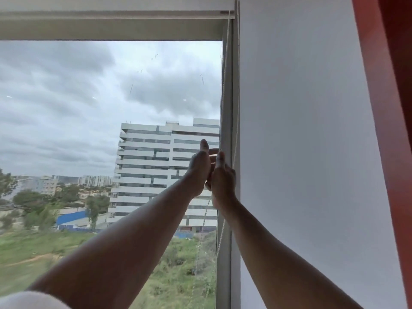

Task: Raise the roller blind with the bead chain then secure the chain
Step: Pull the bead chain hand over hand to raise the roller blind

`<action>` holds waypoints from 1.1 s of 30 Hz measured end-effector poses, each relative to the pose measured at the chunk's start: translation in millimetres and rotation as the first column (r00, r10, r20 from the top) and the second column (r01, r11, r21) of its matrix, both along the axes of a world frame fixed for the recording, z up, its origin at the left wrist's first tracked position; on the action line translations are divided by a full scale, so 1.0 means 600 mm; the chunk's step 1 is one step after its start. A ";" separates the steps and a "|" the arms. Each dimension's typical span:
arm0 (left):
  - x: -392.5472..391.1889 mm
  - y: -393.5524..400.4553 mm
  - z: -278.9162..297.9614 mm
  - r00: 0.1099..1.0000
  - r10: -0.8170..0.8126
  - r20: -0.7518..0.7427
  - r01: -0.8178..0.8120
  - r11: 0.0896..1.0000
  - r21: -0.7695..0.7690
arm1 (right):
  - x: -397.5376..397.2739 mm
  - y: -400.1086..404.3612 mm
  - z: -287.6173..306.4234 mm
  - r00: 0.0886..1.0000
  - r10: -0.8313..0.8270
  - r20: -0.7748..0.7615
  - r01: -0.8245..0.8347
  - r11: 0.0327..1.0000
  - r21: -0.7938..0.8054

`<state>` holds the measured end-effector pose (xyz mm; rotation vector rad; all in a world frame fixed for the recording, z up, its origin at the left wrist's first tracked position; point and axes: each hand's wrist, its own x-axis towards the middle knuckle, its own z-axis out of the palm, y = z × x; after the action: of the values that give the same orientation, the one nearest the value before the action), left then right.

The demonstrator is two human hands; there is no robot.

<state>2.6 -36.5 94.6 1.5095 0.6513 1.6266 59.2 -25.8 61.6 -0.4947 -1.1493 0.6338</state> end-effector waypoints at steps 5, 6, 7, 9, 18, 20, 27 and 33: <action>0.019 -0.011 0.021 0.999 0.043 -0.019 -0.042 0.997 0.066 | -0.012 0.020 -0.069 0.992 0.127 -0.002 -0.127 0.992 -0.023; 0.022 -0.009 0.018 0.999 0.042 0.003 -0.042 0.997 0.064 | -0.009 0.016 -0.071 0.988 0.153 0.012 -0.153 0.988 -0.019; 0.023 -0.006 0.014 0.999 0.037 0.024 -0.039 0.997 0.062 | -0.006 0.012 -0.070 0.985 0.173 0.028 -0.172 0.985 -0.018; 0.024 -0.004 0.005 0.998 0.021 0.062 -0.024 0.998 0.055 | 0.003 0.008 -0.071 0.980 0.193 0.046 -0.193 0.981 -0.023; 0.043 0.027 -0.067 0.994 0.010 0.105 -0.013 1.000 0.023 | 0.024 0.021 -0.168 0.963 0.268 0.013 -0.263 0.953 -0.148; 0.050 0.037 -0.094 0.993 0.013 0.119 -0.014 1.000 0.009 | 0.030 0.019 -0.187 0.962 0.274 0.011 -0.269 0.950 -0.160; 0.049 0.061 -0.176 0.975 -0.046 0.219 0.048 0.999 -0.006 | 0.048 0.029 -0.263 0.972 0.148 0.183 -0.098 0.961 -0.257; 0.037 0.073 -0.254 0.980 -0.079 0.181 0.081 0.997 -0.006 | 0.057 0.035 -0.355 0.910 0.123 0.396 0.010 0.948 -0.319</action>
<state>25.0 7.2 -57.8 1.3426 0.4940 1.6706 93.1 -4.8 -151.2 -0.9039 -1.4732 0.7940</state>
